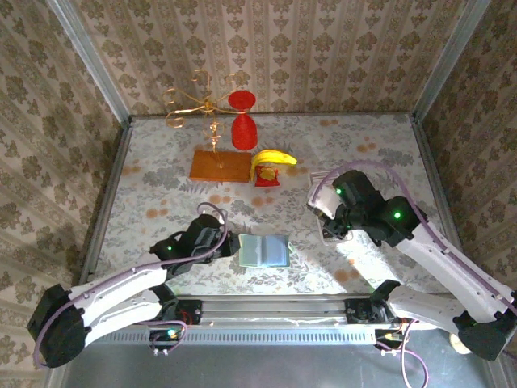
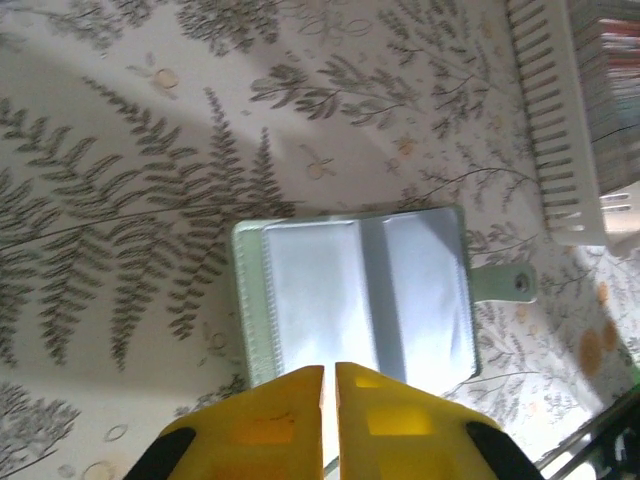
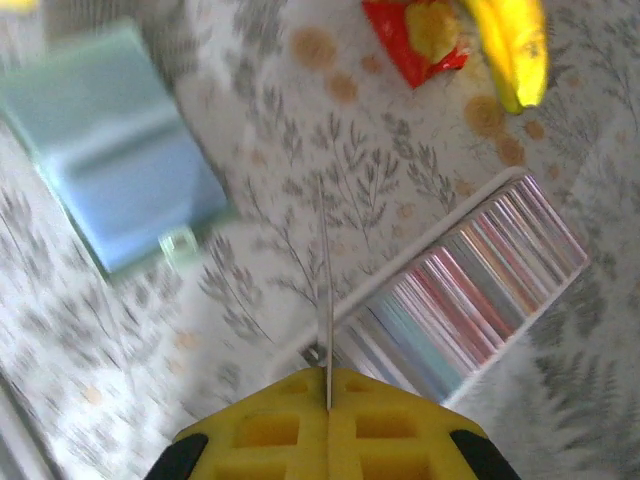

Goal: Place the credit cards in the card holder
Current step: Pick up the credit card from the storage box, then insert the credit card into the card slot.

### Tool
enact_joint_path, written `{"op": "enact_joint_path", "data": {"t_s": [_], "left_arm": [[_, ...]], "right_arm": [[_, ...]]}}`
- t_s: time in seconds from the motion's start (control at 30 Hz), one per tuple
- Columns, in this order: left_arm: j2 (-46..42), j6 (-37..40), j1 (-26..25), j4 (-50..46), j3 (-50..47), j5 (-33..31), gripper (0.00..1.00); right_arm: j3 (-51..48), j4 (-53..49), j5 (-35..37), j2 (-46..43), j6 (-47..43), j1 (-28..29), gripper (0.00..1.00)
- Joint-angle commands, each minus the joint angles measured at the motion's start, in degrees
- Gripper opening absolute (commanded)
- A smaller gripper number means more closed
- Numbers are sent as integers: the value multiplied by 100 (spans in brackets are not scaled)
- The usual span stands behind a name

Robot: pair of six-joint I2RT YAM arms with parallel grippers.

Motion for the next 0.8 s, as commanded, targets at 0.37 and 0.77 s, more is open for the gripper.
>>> {"op": "enact_joint_path", "data": {"t_s": [0.37,0.77], "left_arm": [[978,-327,64,636,149,443,0],[1457,-295,-15,925,61,546,0]], "right_arm": [[-2341,3671,-800,-187,7220,1158,0],[-2196,4349,-909,1304,7180,1331,0]]}}
